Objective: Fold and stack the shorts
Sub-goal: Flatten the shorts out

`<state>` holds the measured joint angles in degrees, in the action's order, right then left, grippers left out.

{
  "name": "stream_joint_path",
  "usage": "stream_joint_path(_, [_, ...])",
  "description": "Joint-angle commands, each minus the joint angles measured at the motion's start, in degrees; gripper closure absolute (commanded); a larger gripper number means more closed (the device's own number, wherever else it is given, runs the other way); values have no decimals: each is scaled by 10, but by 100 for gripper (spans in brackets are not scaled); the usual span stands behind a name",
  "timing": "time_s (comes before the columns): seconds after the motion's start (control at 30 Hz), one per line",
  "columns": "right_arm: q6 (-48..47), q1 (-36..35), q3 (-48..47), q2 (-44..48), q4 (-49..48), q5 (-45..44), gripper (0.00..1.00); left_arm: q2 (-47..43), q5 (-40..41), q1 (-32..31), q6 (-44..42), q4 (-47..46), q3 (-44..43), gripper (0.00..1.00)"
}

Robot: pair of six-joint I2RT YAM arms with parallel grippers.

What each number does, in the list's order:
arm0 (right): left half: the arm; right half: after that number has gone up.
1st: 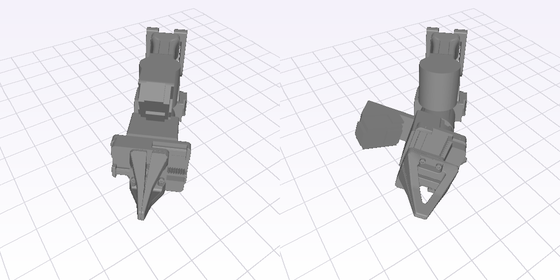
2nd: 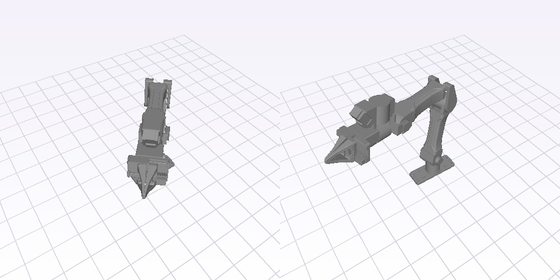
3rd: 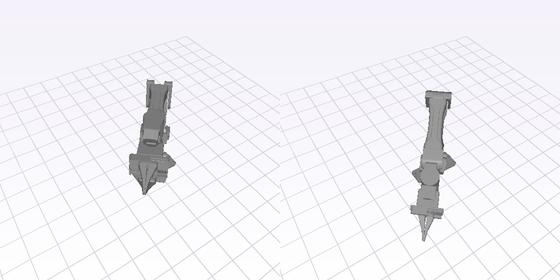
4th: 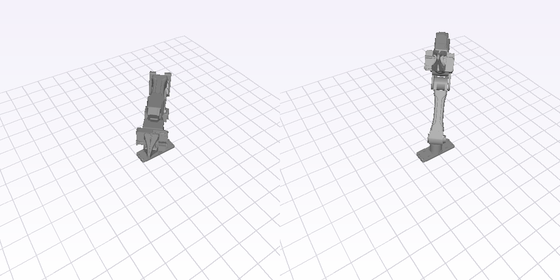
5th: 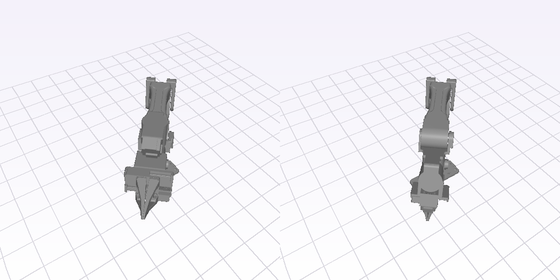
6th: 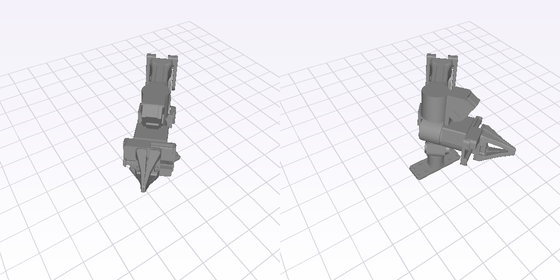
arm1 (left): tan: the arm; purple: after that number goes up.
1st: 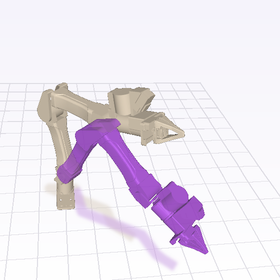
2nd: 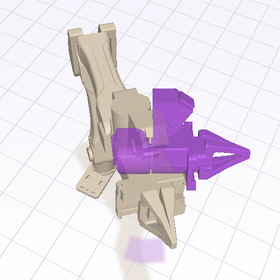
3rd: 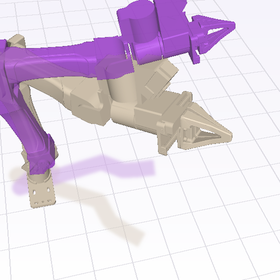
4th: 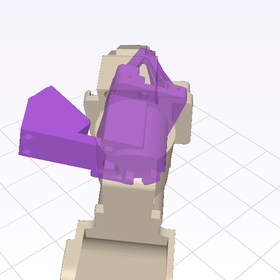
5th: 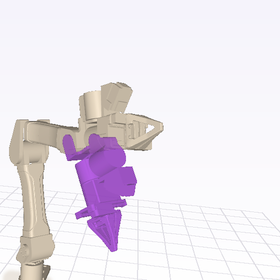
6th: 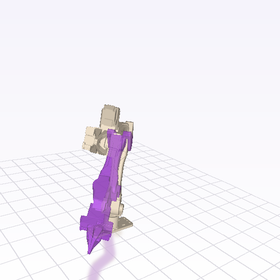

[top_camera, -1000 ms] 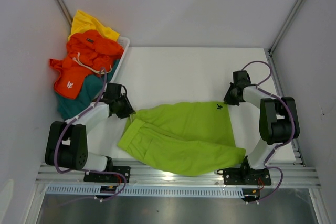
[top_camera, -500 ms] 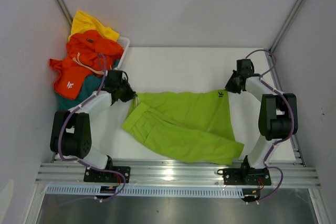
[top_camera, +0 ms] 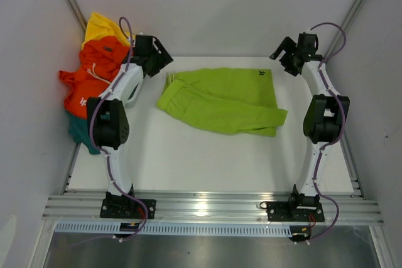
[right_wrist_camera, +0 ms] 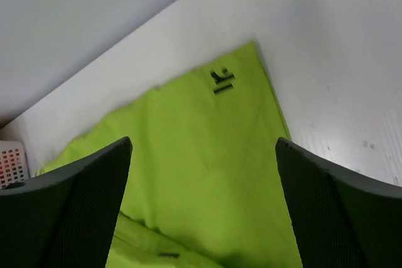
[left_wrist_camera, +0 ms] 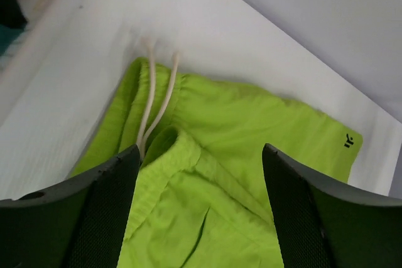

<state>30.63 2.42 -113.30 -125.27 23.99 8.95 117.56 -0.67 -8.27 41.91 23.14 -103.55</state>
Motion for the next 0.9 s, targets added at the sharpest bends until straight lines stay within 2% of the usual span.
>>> stream_joint_path(0.0, [0, -1, 48, 61, 47, 16, 4, -49, 58, 5, -10, 106, -25, 19])
stream_joint_path(0.07, [-8, -7, 96, 111, 45, 13, 10, -82, 66, 5, -4, 111, 34, 19])
stream_joint_path(0.13, [-27, -14, 158, 139, 52, -8, 14, -132, 49, 2, -9, 91, 68, 19])
stream_joint_path(0.17, [-31, -15, 176, 160, 60, -20, 16, -144, 40, -1, -10, 70, 113, 19])
stream_joint_path(0.27, [-27, -8, 247, 182, 56, -1, 22, -160, 24, -11, -5, 64, 141, 19])
stream_joint_path(0.37, [-16, -2, 316, 216, 41, 9, 24, -137, 16, -21, -3, 65, 138, 23])
stream_joint_path(0.47, [-18, -3, 372, 266, 40, -46, 22, -117, 17, -25, -7, 60, 139, 25])
stream_joint_path(0.67, [-14, 18, 468, 344, 32, -64, 22, -82, 22, -24, -38, 42, 125, 24])
stream_joint_path(0.87, [-12, 26, 495, 364, 17, -52, 22, -48, 15, -24, -45, 50, 92, 24])
